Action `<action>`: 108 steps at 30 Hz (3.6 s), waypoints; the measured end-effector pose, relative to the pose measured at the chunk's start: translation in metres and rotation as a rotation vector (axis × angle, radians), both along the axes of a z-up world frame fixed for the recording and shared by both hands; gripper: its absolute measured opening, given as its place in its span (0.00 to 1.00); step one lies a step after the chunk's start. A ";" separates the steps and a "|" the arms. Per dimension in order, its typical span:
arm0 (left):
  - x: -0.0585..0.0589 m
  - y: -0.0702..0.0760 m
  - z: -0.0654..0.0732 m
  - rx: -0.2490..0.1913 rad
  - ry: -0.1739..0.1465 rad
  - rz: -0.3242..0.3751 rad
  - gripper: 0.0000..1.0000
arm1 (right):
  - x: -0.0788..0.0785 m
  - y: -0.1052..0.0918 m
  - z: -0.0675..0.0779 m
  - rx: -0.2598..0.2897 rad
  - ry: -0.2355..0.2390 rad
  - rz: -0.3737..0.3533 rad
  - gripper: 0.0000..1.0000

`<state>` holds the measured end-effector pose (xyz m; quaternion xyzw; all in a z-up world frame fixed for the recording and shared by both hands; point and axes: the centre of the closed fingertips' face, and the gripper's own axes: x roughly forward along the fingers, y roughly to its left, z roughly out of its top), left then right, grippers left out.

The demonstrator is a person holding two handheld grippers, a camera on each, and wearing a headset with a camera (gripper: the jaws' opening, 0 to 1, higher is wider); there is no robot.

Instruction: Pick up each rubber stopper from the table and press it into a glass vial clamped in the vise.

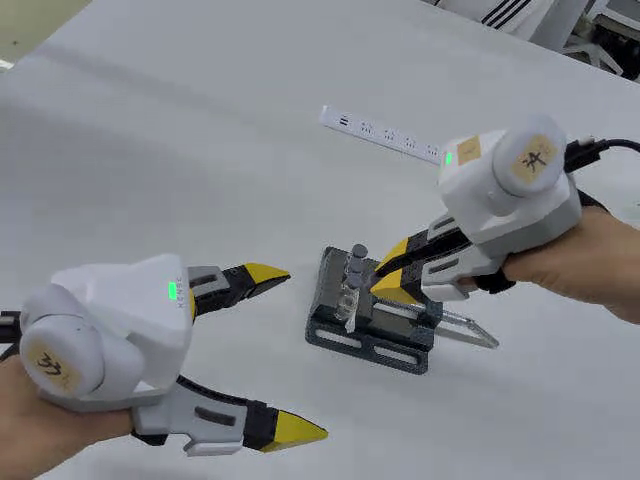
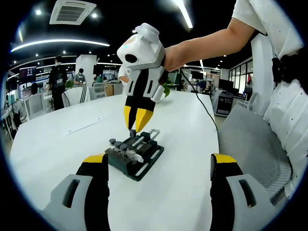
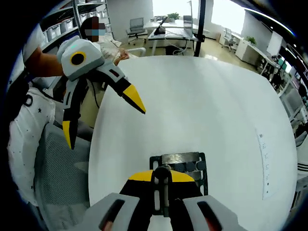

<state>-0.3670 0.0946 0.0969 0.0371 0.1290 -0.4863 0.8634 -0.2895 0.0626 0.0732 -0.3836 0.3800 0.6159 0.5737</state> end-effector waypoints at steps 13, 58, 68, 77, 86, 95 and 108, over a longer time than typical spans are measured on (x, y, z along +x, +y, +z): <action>0.012 0.016 -0.010 -0.020 0.010 0.039 0.91 | 0.007 0.002 -0.032 -0.105 -0.006 0.045 0.05; 0.008 0.018 -0.012 -0.065 0.022 0.061 0.88 | 0.006 0.002 -0.046 -0.225 -0.060 0.148 0.05; 0.007 0.019 -0.012 -0.069 0.024 0.067 0.87 | 0.003 0.002 -0.047 -0.272 -0.109 0.218 0.04; 0.007 0.019 -0.011 -0.070 0.023 0.065 0.87 | 0.005 0.004 -0.048 -0.331 -0.161 0.267 0.04; 0.009 0.016 -0.007 -0.067 0.018 0.055 0.87 | 0.009 0.005 -0.046 -0.233 -0.086 0.193 0.06; 0.009 0.016 -0.007 -0.068 0.024 0.056 0.86 | 0.007 0.005 -0.047 -0.211 -0.073 0.181 0.07; 0.009 0.017 -0.008 -0.069 0.026 0.059 0.86 | 0.007 0.006 -0.046 -0.187 -0.073 0.158 0.11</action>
